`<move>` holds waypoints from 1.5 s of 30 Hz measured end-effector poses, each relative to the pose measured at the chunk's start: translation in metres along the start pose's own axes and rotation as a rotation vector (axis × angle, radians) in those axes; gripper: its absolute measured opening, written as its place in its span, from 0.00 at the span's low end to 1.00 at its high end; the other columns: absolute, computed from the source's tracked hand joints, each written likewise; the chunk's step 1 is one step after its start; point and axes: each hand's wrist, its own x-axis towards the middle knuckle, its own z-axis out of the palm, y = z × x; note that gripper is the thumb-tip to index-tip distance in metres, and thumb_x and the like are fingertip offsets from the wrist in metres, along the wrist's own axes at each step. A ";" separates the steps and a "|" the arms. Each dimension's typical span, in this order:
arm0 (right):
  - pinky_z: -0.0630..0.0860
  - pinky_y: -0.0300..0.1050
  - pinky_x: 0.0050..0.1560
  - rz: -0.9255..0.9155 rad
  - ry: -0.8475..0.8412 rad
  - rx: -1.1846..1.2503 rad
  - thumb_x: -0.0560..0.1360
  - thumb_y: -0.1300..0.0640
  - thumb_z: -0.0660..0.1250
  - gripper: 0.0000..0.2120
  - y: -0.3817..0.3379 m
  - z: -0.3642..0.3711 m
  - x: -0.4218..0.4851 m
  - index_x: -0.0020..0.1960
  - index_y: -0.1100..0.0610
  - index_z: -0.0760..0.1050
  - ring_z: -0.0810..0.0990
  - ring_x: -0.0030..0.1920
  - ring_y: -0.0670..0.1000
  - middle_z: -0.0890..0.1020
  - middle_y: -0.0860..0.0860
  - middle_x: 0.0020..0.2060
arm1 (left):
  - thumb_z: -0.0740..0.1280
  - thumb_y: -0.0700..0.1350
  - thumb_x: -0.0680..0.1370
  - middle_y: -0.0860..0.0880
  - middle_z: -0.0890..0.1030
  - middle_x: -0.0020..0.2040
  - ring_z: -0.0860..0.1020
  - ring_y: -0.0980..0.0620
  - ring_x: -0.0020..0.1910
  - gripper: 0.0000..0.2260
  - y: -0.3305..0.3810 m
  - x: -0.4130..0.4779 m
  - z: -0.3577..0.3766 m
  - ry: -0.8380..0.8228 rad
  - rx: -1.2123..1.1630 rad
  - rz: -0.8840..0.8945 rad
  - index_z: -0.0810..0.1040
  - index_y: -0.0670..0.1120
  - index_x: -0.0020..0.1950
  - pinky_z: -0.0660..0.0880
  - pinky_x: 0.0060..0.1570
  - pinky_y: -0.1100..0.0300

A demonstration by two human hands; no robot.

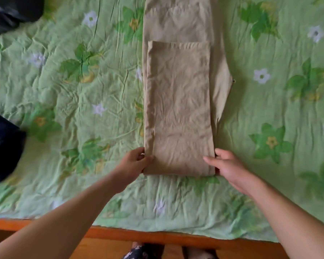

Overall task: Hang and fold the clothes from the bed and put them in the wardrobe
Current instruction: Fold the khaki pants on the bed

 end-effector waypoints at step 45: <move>0.54 0.70 0.75 -0.810 0.492 -1.131 0.80 0.40 0.61 0.35 -0.212 0.007 0.135 0.82 0.45 0.51 0.48 0.80 0.64 0.47 0.58 0.81 | 0.61 0.50 0.81 0.42 0.45 0.82 0.44 0.40 0.81 0.26 0.197 0.139 -0.001 0.668 0.968 0.584 0.61 0.51 0.79 0.48 0.77 0.45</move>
